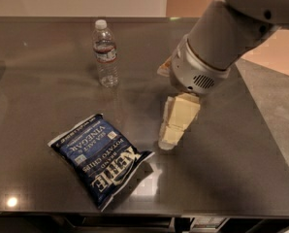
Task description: Move blue chip bag near water bottle
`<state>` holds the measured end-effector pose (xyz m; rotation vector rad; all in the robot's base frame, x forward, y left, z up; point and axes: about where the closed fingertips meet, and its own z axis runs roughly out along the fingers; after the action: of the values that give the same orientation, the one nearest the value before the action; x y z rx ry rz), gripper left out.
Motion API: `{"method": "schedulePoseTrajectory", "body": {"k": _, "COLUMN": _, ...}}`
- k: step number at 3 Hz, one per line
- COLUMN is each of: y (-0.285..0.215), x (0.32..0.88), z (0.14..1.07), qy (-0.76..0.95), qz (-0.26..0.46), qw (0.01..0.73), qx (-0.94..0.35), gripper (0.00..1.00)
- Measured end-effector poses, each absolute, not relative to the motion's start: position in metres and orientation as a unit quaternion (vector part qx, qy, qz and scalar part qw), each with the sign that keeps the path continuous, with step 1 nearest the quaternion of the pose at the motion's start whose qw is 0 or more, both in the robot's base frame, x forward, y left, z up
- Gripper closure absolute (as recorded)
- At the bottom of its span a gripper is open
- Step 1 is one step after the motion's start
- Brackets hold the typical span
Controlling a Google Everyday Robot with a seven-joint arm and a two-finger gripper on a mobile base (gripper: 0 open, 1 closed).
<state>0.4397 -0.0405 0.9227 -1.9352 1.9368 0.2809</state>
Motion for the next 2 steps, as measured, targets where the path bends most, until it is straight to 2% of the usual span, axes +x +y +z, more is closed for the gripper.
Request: {"method": "schedulePoseTrajectory", "body": {"k": 2, "y": 0.013, "x": 0.417, "z": 0.881, "qy": 0.66, "qz": 0.099, "qw": 0.182, "qx": -0.722, "gripper": 0.0}}
